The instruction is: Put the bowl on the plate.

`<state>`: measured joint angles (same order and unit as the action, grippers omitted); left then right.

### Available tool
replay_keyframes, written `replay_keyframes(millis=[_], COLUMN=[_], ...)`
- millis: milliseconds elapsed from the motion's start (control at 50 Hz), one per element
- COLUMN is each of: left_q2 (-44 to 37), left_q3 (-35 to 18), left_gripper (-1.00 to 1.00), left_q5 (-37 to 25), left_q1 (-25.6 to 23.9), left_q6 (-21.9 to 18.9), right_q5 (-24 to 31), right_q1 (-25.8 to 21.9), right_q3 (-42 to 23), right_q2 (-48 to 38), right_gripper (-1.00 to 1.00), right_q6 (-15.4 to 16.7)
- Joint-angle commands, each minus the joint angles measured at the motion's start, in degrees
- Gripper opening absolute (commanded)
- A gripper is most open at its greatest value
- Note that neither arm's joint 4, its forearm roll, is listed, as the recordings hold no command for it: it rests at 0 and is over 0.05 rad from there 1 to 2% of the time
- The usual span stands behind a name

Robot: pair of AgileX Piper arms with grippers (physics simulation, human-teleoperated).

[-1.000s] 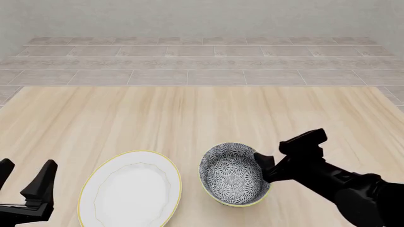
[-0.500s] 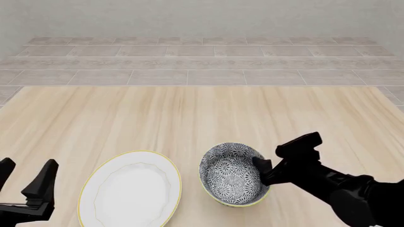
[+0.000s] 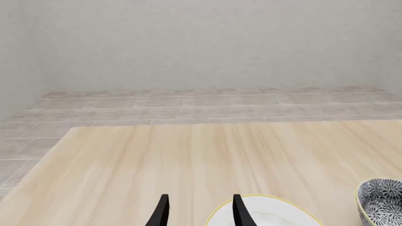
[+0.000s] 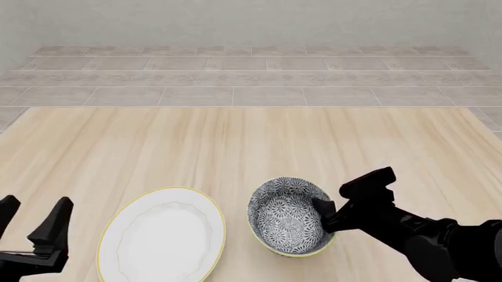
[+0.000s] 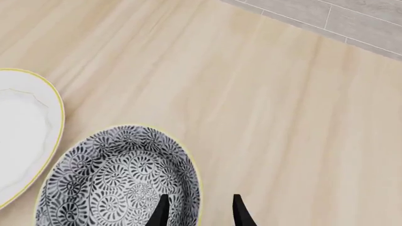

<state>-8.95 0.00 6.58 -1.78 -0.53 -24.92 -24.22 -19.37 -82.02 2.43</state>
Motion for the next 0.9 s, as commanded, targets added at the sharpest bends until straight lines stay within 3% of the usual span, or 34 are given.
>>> replay_keyframes(millis=[20,900], left_q2=[-0.69,-3.14], left_q3=[0.00,0.00], left_gripper=[1.00,1.00], left_q5=[0.60,2.76], left_q1=[0.05,-0.04], left_q6=[0.08,-0.01], right_q5=[-0.77,-3.90], right_q1=[-0.03,0.13], right_q3=[0.06,0.26], right_q2=[-1.10,-5.16], right_gripper=[1.00,1.00], right_q6=[-0.11,-0.29])
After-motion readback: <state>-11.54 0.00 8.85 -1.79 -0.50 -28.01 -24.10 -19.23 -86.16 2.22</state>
